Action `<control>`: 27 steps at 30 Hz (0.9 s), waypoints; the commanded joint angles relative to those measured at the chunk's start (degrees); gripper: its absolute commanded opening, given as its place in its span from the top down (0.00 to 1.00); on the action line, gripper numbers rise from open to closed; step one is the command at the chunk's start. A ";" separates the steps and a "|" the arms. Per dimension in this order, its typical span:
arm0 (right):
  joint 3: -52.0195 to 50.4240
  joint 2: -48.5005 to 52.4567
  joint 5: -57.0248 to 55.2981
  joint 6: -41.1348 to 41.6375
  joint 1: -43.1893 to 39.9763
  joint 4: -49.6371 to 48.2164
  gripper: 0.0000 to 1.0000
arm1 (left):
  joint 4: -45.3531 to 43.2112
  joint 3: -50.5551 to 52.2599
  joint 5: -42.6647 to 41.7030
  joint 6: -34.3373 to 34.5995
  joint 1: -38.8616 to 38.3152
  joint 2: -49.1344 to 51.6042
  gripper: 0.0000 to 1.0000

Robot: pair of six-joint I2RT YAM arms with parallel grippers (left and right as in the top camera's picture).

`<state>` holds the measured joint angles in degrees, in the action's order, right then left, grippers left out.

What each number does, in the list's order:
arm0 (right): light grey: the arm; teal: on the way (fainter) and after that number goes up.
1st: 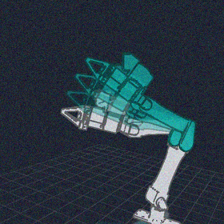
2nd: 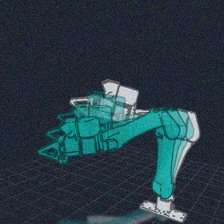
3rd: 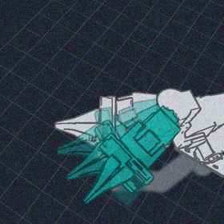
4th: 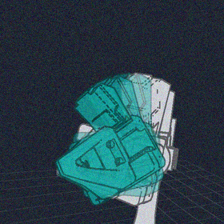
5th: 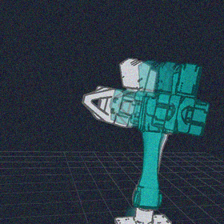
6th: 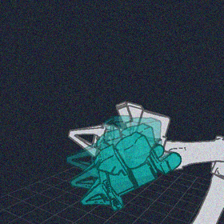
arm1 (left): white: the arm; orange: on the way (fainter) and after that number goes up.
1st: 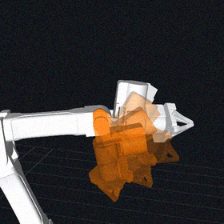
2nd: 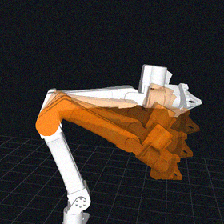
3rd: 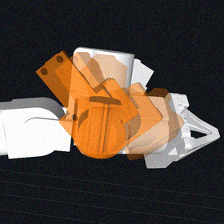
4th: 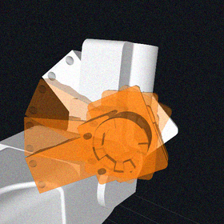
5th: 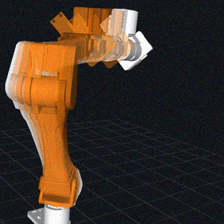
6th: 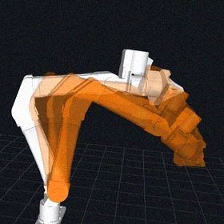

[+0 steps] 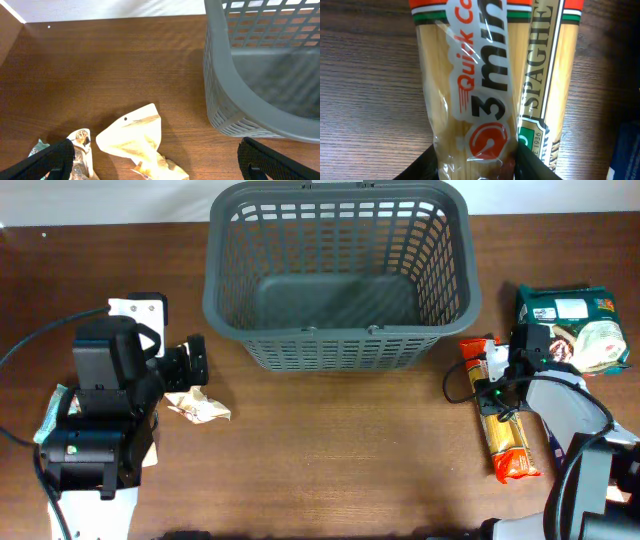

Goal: Pack container
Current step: 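Lower right gripper onto the spaghetti pack and close on it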

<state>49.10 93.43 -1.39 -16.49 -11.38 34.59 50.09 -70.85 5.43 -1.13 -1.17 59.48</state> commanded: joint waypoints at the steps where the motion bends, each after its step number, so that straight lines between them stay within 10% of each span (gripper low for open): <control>1: -3.26 3.50 5.49 0.46 0.37 0.48 0.58 | -0.15 -0.46 0.42 -1.14 -0.17 0.02 0.01; 8: -3.26 3.50 6.05 0.46 0.37 0.26 0.68 | -0.20 -0.46 0.42 -1.14 -0.17 0.02 0.01; 14: -3.26 3.50 6.80 0.50 0.37 -0.22 0.41 | -0.17 -0.46 0.42 -1.11 -0.17 0.02 0.01; 27: -11.91 3.50 7.56 3.96 0.37 -10.16 0.54 | -0.46 -0.46 0.42 -1.14 -0.17 0.02 0.01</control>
<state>43.55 91.46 -0.01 -14.79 -11.22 24.45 49.95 -70.85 5.43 -1.13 -1.17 59.48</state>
